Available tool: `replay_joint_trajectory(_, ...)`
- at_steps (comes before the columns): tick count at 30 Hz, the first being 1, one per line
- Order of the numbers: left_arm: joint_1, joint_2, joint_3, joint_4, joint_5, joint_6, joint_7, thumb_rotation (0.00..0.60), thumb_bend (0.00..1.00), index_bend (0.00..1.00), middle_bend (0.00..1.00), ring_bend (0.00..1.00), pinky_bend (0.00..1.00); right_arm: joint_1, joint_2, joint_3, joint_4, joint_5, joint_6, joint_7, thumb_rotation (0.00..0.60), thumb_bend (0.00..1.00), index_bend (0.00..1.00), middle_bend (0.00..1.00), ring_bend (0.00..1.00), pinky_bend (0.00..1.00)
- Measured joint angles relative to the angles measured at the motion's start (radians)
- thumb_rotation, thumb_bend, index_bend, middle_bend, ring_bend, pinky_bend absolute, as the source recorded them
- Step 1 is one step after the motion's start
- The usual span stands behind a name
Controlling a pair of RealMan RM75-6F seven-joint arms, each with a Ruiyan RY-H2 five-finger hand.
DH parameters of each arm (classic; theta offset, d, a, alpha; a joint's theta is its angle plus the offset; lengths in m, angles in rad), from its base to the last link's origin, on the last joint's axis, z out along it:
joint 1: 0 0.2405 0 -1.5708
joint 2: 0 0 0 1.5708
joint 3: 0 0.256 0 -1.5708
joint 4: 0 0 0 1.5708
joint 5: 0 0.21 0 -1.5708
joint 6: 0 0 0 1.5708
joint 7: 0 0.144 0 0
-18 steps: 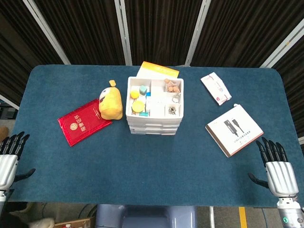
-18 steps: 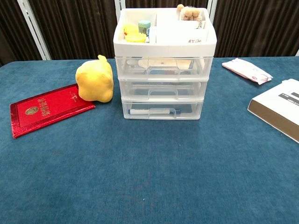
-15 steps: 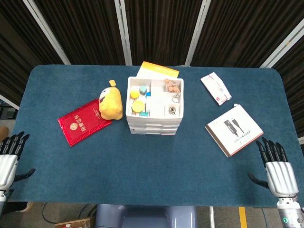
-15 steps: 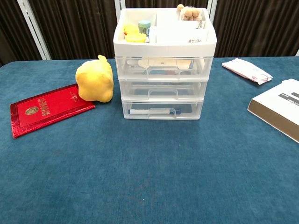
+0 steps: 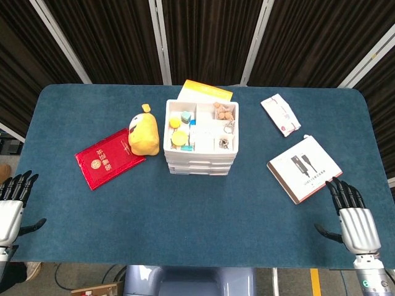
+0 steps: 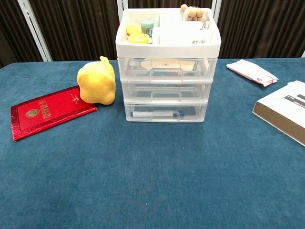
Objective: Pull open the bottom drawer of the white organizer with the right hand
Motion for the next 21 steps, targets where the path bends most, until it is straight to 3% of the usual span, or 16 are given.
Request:
replay_joint_trajectory(2,0.000,0.000,0.001,-0.001,0.003,0.001,-0.001,0.600,0.04,0.01,0.00,0.00,0.00,0.016,0.000,0.008,-0.040,0.024,-0.037,0.024,0.600,0.34,0.00,0.61,0.61,0.74)
replay_joint_trajectory(4,0.000,0.000,0.001,-0.002,0.004,0.001,0.000,0.600,0.04,0.01,0.00,0.00,0.00,0.031,0.000,0.014,-0.077,0.055,-0.079,0.046,0.600,0.44,0.00,0.74,0.75,0.84)
replay_joint_trajectory(10,-0.001,-0.001,0.001,-0.003,0.000,-0.003,-0.003,0.600,0.04,0.01,0.00,0.00,0.00,0.113,-0.004,0.043,-0.196,0.219,-0.272,0.072,0.600,0.76,0.00,0.82,0.82,0.88)
replay_joint_trajectory(15,-0.001,0.003,0.001,-0.006,-0.003,-0.005,-0.013,0.600,0.04,0.01,0.00,0.00,0.00,0.196,-0.061,0.075,-0.246,0.377,-0.377,0.025,0.600,0.83,0.00,0.83,0.83,0.89)
replay_joint_trajectory(21,-0.001,0.008,-0.001,-0.008,-0.003,-0.004,-0.027,0.600,0.04,0.01,0.00,0.00,0.00,0.284,-0.175,0.124,-0.251,0.577,-0.435,-0.030,0.600,0.84,0.00,0.83,0.83,0.89)
